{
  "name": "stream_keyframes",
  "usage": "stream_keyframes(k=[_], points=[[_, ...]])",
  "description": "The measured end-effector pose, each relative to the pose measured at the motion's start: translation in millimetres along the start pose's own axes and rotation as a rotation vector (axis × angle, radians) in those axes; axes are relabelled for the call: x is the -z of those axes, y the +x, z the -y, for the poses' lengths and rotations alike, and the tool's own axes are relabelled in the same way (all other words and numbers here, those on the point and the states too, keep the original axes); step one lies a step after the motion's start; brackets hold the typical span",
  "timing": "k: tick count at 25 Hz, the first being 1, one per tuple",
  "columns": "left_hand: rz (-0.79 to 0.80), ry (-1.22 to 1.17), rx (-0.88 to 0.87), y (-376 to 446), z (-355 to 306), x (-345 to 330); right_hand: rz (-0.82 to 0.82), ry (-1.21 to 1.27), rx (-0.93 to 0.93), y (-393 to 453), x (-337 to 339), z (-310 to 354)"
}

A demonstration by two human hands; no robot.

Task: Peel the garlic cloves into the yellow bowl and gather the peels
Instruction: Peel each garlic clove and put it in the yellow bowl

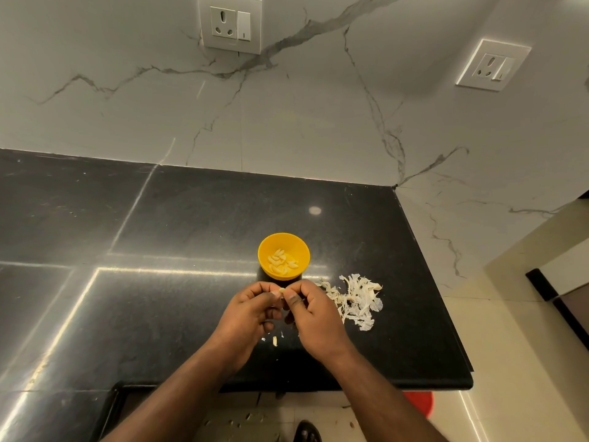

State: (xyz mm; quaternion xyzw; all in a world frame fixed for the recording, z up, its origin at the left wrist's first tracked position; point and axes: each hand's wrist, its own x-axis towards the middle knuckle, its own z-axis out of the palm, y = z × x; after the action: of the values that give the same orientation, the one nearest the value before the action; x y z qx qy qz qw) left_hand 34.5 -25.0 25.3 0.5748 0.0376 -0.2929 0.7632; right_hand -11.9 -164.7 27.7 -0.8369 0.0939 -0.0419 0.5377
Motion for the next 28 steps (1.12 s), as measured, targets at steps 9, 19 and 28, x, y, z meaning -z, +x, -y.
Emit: stream_keyframes(k=[9,19,28], points=[[-0.033,-0.095,0.072,-0.8,-4.3,6.8,0.084,-0.207,0.147,0.6,8.1,0.3],[-0.024,-0.012,0.041,0.7,-3.2,19.8,0.034,-0.285,0.169,2.3,10.5,-3.5],[-0.02,0.076,-0.021,-2.4,5.0,15.8,-0.025,-0.184,-0.029,-1.4,11.1,0.7]])
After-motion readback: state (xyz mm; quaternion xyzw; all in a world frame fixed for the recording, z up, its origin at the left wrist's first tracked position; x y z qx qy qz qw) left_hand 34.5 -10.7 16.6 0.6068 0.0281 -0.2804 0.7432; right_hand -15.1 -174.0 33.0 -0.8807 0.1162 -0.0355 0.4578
